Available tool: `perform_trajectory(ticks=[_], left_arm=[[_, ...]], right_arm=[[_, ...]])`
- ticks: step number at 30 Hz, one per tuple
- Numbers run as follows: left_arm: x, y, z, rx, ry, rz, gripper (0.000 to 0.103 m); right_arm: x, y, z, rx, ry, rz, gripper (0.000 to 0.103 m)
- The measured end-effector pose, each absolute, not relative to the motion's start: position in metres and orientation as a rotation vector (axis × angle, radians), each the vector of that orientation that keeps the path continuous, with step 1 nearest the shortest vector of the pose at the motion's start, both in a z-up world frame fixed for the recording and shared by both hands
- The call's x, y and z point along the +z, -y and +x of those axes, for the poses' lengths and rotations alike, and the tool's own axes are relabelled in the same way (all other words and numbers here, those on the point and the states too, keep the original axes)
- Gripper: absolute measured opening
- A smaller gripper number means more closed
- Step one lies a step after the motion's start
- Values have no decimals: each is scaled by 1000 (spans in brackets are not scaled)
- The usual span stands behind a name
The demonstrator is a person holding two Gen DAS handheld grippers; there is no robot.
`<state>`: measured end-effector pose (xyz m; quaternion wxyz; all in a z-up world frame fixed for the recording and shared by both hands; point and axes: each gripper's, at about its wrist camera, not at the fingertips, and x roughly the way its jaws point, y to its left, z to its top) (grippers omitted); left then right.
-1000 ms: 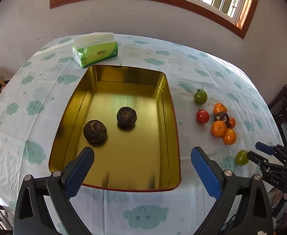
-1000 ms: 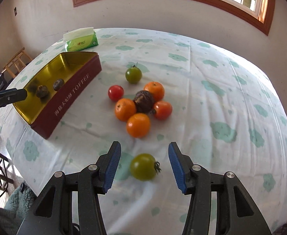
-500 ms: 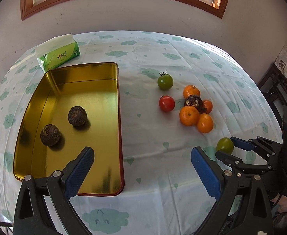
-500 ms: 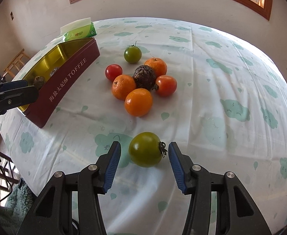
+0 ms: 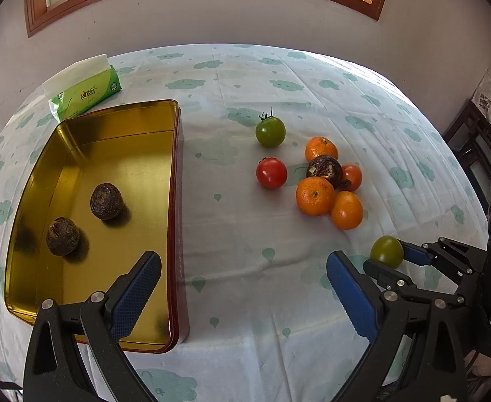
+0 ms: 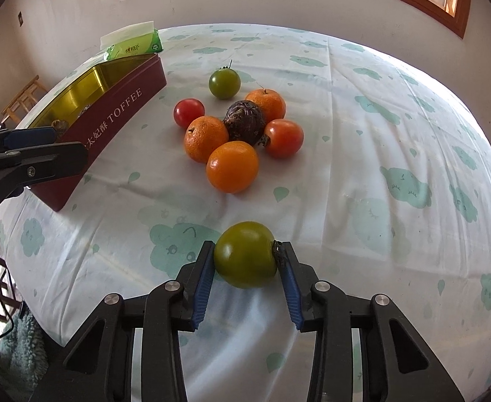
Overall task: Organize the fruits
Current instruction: 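Grasp the green tomato with the right gripper, then move the left gripper toward an orange tangerine while the right holds the green tomato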
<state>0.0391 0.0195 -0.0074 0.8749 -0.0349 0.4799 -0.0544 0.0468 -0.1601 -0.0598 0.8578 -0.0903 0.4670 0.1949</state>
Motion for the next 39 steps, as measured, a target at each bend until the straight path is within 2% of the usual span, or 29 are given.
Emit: perform_trajectory(ticks=[16,24,28,35,39], left_arm=[[2,-1,50,-92,-947,-12,96],[-9,18,66,-172,-959,1,74],[-19,24,77,-221,-990,-38,70],[-33,29,96,-252,-1027,-100,57],[-36,30,104,-263,-1031,-134,56]], right_arm=[[-52,235,130,197,-868,-70,38],[-64,256,154,154,-870,-63,38],[-67,258,154,158,-866,-71,38],[-67,258,154,157,-864,-69,38],[-68,259,154,158,-864,-67,38]])
